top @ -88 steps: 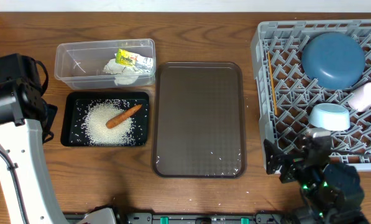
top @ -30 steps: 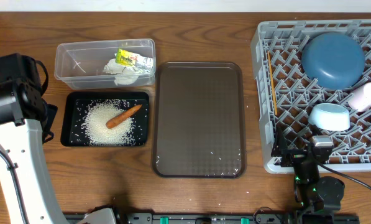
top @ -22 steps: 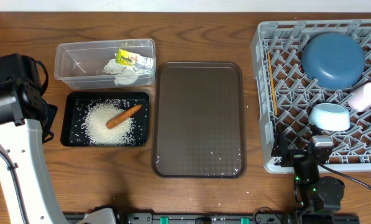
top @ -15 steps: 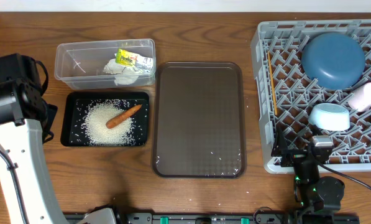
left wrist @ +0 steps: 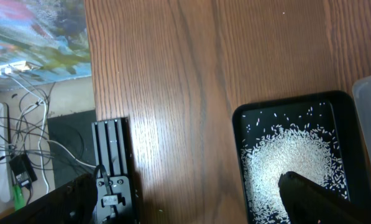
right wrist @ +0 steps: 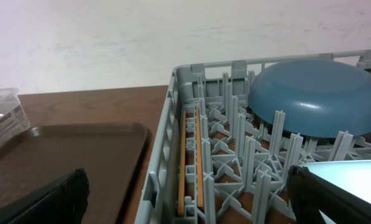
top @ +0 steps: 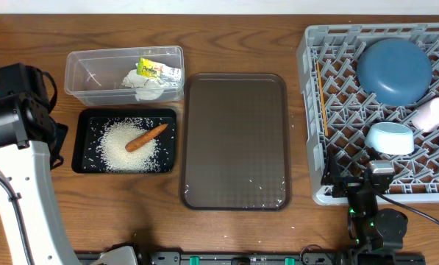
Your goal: Sort waste into correct bins and load items into the dishwasher rack
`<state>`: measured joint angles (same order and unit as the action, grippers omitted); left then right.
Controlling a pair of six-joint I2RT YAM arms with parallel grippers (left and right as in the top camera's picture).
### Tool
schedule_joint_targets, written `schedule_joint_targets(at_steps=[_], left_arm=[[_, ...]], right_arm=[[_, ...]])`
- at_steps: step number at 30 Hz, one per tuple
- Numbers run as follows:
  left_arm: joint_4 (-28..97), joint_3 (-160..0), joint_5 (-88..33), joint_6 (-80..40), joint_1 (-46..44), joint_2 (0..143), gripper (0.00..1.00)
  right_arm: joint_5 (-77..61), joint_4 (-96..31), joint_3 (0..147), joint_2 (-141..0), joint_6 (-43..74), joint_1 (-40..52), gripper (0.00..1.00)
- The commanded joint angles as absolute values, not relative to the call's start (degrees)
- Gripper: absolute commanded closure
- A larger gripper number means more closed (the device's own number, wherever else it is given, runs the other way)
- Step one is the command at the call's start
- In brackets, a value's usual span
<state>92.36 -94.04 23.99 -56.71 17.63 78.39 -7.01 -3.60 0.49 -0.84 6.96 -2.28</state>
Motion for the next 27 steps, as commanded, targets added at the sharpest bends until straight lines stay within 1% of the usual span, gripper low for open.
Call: schedule_joint_targets(at_steps=[1, 9, 13, 21, 27], left_arm=[[96.8, -94.0, 24.9, -56.4, 18.0, 78.8, 0.04], [96.8, -94.0, 24.9, -56.4, 17.1, 75.8, 0.05], [96.8, -94.0, 25.0, -56.3, 13.3, 71.4, 0.05], [96.8, -93.4, 25.3, -51.4, 3.9, 61.7, 0.05], [93.8, -85.3, 22.7, -51.2, 1.9, 53.8, 0.05]], right_arm=[[-6.4, -3.7, 0.3, -0.4, 6.8, -3.0, 0.01], [-6.4, -3.7, 0.3, -0.4, 6.8, -3.0, 0.01], [-6.4, -3.7, 0.3, -0.4, 6.8, -3.0, 0.01], [-6.4, -3.7, 0.3, -0.4, 6.8, -3.0, 0.01], [-6.4, -3.7, 0.3, -0.4, 6.8, -3.0, 0.01]])
